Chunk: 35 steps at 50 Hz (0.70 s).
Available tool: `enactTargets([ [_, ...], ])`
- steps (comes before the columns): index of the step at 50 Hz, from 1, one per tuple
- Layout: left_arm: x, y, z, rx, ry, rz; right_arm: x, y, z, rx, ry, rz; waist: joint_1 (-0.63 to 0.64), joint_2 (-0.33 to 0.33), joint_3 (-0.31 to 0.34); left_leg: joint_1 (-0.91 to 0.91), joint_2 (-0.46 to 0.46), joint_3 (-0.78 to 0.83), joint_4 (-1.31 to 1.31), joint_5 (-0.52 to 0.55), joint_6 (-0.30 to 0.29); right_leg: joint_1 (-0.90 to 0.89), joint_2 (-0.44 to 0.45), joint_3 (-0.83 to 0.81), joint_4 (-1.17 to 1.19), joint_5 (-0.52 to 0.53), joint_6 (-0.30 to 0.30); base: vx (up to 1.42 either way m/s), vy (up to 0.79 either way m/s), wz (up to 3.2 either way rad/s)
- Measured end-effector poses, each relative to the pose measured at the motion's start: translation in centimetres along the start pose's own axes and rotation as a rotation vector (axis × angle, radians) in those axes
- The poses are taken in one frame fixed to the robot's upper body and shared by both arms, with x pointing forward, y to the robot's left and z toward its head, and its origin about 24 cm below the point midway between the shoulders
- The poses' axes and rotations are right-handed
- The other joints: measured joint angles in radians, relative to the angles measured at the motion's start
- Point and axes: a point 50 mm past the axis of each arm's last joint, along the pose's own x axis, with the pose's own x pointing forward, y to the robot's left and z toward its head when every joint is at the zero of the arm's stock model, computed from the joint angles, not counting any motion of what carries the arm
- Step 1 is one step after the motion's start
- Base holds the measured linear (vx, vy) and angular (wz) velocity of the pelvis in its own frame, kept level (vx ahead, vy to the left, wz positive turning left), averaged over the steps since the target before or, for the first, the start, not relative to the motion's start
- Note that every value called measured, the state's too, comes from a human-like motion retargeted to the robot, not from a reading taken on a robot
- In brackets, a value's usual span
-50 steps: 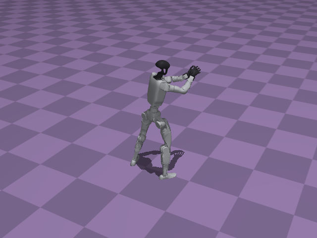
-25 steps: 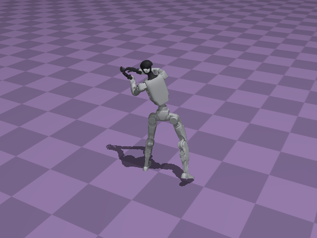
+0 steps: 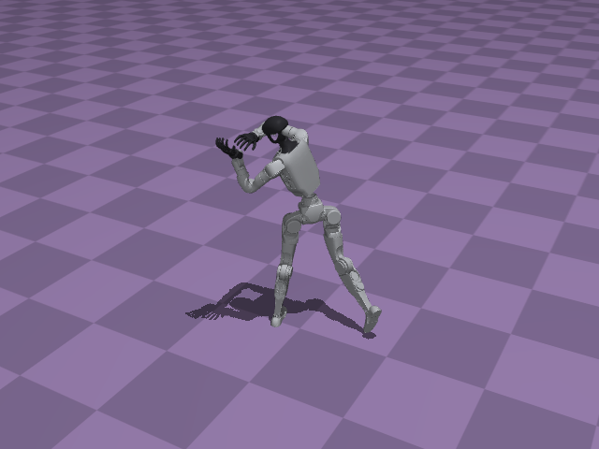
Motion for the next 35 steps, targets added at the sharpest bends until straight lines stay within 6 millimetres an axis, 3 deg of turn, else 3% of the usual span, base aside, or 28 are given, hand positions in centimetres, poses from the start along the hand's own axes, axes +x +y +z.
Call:
enactTargets([
  [6, -0.2, -0.2, 3.5, 0.109, -0.279, 0.070, 1.3, -2.0, 2.9, -0.054, -0.182, -0.091, -0.029, 0.022, -0.023, -0.018, 0.010, 0.050, 0.010, 0.011, -0.053, -0.046, -0.038, -0.057, 0.024, -0.054, 0.000, -0.13, 0.03, -0.48],
  [10, -1.1, 0.8, 4.5, 0.245, -0.406, 0.162, 1.4, -2.0, 4.3, -0.055, -0.269, -0.099, -0.041, 0.036, -0.033, -0.045, -0.015, 0.122, 0.019, 0.030, -0.063, -0.100, -0.116, -0.090, 0.035, -0.138, 0.000, -0.26, 0.13, -0.93],
  [11, -2.1, 0.7, 5.3, 0.086, -0.372, 0.187, 1.5, -1.4, 4.4, -0.042, -0.269, -0.088, -0.045, 0.025, -0.031, -0.056, -0.041, 0.151, 0.017, 0.040, -0.044, -0.126, -0.159, -0.108, 0.046, -0.175, 0.000, -0.28, 0.14, -1.12],
  [12, -2.5, 0.9, 5.5, 0.048, -0.351, 0.219, 1.4, -0.9, 4.5, -0.033, -0.266, -0.074, -0.048, 0.018, -0.030, -0.066, -0.062, 0.180, 0.017, 0.047, -0.029, -0.150, -0.200, -0.133, 0.057, -0.214, -0.007, -0.27, 0.09, -1.17],
  [13, -2.4, 1.7, 4.3, 0.249, -0.345, 0.254, 1.2, -0.4, 4.3, -0.034, -0.254, -0.052, -0.049, 0.020, -0.031, -0.072, -0.071, 0.206, 0.020, 0.049, -0.022, -0.169, -0.234, -0.175, 0.067, -0.256, -0.025, -0.24, 0.01, -1.23],
  [14, -2.5, 2.1, 3.6, 0.325, -0.324, 0.293, 1.0, 0.0, 4.0, -0.035, -0.240, -0.030, -0.053, 0.023, -0.033, -0.073, -0.071, 0.234, 0.022, 0.049, -0.020, -0.184, -0.264, -0.230, 0.072, -0.295, -0.049, -0.22, -0.07, -1.31],
  [17, -4.3, 2.1, 2.0, 0.318, -0.189, 0.420, -0.2, 1.6, 2.5, -0.049, -0.173, 0.061, -0.044, 0.031, -0.038, -0.070, -0.054, 0.331, 0.032, 0.043, -0.032, -0.221, -0.352, -0.435, 0.075, -0.397, -0.112, -0.22, -0.13, -1.62],
  [20, -5.2, 2.5, 0.1, 0.334, -0.059, 0.493, -1.7, 4.4, 0.9, 0.001, -0.061, 0.167, -0.092, 0.037, -0.055, -0.047, -0.031, 0.464, 0.050, 0.032, -0.037, -0.239, -0.444, -0.673, 0.060, -0.499, -0.177, -0.22, -0.18, -2.21],
  [22, -7.4, 1.2, -2.5, 0.216, 0.188, 0.548, -4.5, 7.0, -1.9, 0.096, 0.116, 0.309, -0.074, 0.054, -0.086, -0.032, 0.005, 0.560, 0.082, 0.007, -0.098, -0.235, -0.488, -0.867, 0.036, -0.572, -0.189, -0.21, -0.22, -2.75],
  [23, -8.2, 0.1, -3.4, -0.006, 0.339, 0.535, -5.9, 8.5, -3.1, 0.155, 0.223, 0.388, -0.074, 0.057, -0.096, -0.021, 0.018, 0.627, 0.100, 0.000, -0.090, -0.232, -0.511, -0.961, 0.015, -0.598, -0.207, -0.20, -0.27, -3.27],
  [24, -8.9, -0.2, -4.6, -0.072, 0.434, 0.532, -7.3, 9.8, -4.0, 0.195, 0.317, 0.443, -0.081, 0.063, -0.110, -0.009, 0.034, 0.694, 0.122, -0.007, -0.103, -0.228, -0.529, -1.058, -0.006, -0.614, -0.221, -0.19, -0.29, -3.54],
  [25, -9.6, -0.1, -5.9, -0.059, 0.508, 0.528, -8.7, 10.8, -4.9, 0.225, 0.403, 0.488, -0.090, 0.071, -0.127, 0.004, 0.053, 0.762, 0.145, -0.015, -0.124, -0.225, -0.545, -1.155, -0.027, -0.625, -0.232, -0.18, -0.29, -3.49],
  [26, -10.8, 1.2, -8.5, 0.191, 0.569, 0.526, -10.1, 11.5, -5.8, 0.193, 0.461, 0.525, -0.111, 0.080, -0.143, 0.008, 0.061, 0.823, 0.182, -0.020, -0.125, -0.232, -0.548, -1.182, -0.057, -0.637, -0.227, -0.16, -0.31, -3.36],
  [27, -12.3, 2.0, -10.7, 0.227, 0.761, 0.561, -11.7, 12.4, -6.8, 0.165, 0.557, 0.583, -0.133, 0.084, -0.154, 0.014, 0.071, 0.884, 0.222, -0.023, -0.113, -0.247, -0.549, -1.175, -0.080, -0.649, -0.220, -0.12, -0.39, -3.18],
  [28, -15.0, -0.3, -12.6, -0.274, 1.165, 0.672, -13.9, 13.4, -8.2, 0.152, 0.732, 0.676, -0.159, 0.079, -0.153, 0.023, 0.085, 0.949, 0.266, -0.022, -0.079, -0.279, -0.543, -1.100, -0.089, -0.663, -0.213, -0.09, -0.44, -2.98],
  [29, -16.3, -1.9, -13.5, -0.706, 1.337, 0.878, -16.0, 14.1, -9.0, 0.165, 0.883, 0.716, -0.204, 0.080, -0.158, 0.031, 0.097, 0.999, 0.308, -0.017, -0.050, -0.313, -0.541, -1.031, -0.081, -0.671, -0.206, -0.06, -0.44, -2.71],
  [30, -16.9, -3.0, -14.0, -1.074, 1.399, 1.132, -18.1, 14.8, -9.4, 0.187, 1.021, 0.733, -0.259, 0.083, -0.165, 0.039, 0.108, 1.043, 0.349, -0.010, -0.023, -0.349, -0.539, -0.965, -0.066, -0.675, -0.201, -0.05, -0.39, -2.25],
  [32, -16.5, -7.3, -13.7, -1.674, 1.080, 0.941, -21.8, 14.7, -10.4, 0.283, 1.159, 0.775, -0.391, 0.108, -0.167, 0.059, 0.146, 1.095, 0.409, 0.024, -0.007, -0.375, -0.513, -0.901, -0.050, -0.669, -0.189, -0.02, -0.36, -1.75],
  [33, -16.7, -9.4, -13.0, -1.825, 0.982, 0.812, -23.5, 14.3, -11.0, 0.301, 1.220, 0.767, -0.466, 0.129, -0.162, 0.073, 0.167, 1.113, 0.434, 0.043, 0.007, -0.373, -0.495, -0.884, -0.051, -0.664, -0.188, 0.01, -0.37, -1.43],
  [34, -20.1, -10.5, -14.6, -1.418, 1.414, 0.415, -25.1, 13.6, -11.4, 0.290, 1.262, 0.759, -0.549, 0.160, -0.164, 0.087, 0.187, 1.126, 0.458, 0.057, 0.041, -0.368, -0.477, -0.868, -0.054, -0.660, -0.192, 0.02, -0.38, -1.30],
  [35, -24.5, -3.8, -18.0, -0.447, 1.821, -0.039, -26.6, 12.8, -11.8, 0.263, 1.294, 0.752, -0.636, 0.198, -0.169, 0.100, 0.206, 1.137, 0.483, 0.069, 0.084, -0.361, -0.458, -0.853, -0.059, -0.658, -0.198, 0.02, -0.38, -1.41],
])
